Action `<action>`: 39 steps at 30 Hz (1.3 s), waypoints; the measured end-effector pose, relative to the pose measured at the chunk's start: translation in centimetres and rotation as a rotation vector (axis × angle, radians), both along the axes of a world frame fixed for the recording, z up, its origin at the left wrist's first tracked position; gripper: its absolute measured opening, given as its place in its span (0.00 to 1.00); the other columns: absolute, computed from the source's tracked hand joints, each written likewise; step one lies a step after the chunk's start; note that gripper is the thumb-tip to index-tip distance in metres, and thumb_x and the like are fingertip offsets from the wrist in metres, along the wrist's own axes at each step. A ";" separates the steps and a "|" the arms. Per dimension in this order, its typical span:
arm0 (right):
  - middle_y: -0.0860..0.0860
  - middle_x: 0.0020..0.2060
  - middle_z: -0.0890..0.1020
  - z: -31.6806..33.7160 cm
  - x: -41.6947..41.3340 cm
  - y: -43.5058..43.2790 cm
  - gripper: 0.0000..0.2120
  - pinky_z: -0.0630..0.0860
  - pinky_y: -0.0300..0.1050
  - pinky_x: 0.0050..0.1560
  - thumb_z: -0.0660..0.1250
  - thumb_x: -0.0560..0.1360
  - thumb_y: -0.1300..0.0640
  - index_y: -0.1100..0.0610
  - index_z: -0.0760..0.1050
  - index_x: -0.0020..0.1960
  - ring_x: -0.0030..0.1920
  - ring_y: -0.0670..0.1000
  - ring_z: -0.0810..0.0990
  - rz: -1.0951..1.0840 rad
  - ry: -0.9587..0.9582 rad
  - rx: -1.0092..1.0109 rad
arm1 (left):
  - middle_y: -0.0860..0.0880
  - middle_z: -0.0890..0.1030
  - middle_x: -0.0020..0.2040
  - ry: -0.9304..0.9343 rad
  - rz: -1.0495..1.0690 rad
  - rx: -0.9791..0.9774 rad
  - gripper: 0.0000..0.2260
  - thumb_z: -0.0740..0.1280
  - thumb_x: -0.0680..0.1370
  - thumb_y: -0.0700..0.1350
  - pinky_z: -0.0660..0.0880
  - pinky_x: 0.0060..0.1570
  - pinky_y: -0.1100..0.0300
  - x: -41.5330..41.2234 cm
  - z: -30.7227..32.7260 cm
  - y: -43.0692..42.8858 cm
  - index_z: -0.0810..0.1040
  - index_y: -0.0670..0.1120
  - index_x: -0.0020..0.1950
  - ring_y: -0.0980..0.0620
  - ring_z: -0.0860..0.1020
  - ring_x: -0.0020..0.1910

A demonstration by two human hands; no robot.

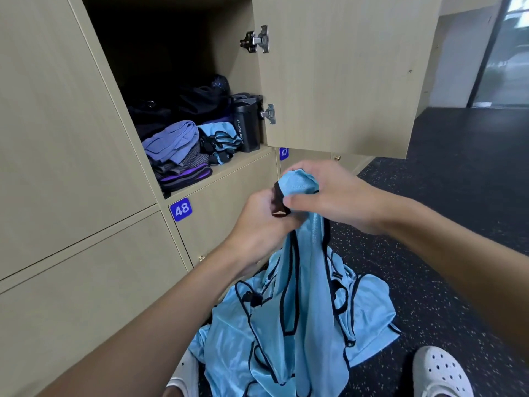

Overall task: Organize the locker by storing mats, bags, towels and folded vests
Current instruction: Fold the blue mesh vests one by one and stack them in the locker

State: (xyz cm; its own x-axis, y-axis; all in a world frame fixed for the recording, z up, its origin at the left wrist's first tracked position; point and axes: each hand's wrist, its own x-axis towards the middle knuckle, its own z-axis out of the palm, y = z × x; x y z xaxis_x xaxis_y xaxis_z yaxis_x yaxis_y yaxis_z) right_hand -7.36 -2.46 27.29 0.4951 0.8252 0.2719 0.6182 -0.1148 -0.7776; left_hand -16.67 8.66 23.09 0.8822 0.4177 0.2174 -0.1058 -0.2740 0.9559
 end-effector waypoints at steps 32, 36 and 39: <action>0.55 0.40 0.82 -1.7 -1.0 -0.6 0.15 0.71 0.34 0.39 0.77 0.69 0.52 0.59 0.80 0.49 0.36 0.44 0.75 0.062 0.105 -0.118 | 0.47 0.82 0.34 0.164 0.168 0.309 0.03 0.70 0.75 0.34 0.70 0.38 0.61 -1.9 1.5 3.9 0.82 0.41 0.46 0.52 0.74 0.33; 0.52 0.29 0.68 -3.1 -2.0 1.0 0.15 0.60 0.36 0.27 0.76 0.71 0.56 0.63 0.73 0.38 0.28 0.44 0.64 0.065 0.122 -0.065 | 0.41 0.84 0.38 0.074 0.153 0.234 0.06 0.71 0.75 0.35 0.73 0.41 0.57 -2.1 2.7 2.7 0.77 0.44 0.43 0.50 0.77 0.36; 0.53 0.29 0.65 -3.1 -1.8 1.3 0.16 0.55 0.39 0.25 0.72 0.75 0.57 0.69 0.72 0.38 0.26 0.45 0.60 -0.007 0.164 -0.001 | 0.46 0.82 0.40 0.060 0.157 0.206 0.07 0.72 0.75 0.37 0.74 0.42 0.57 -2.2 2.8 2.6 0.76 0.46 0.47 0.51 0.77 0.37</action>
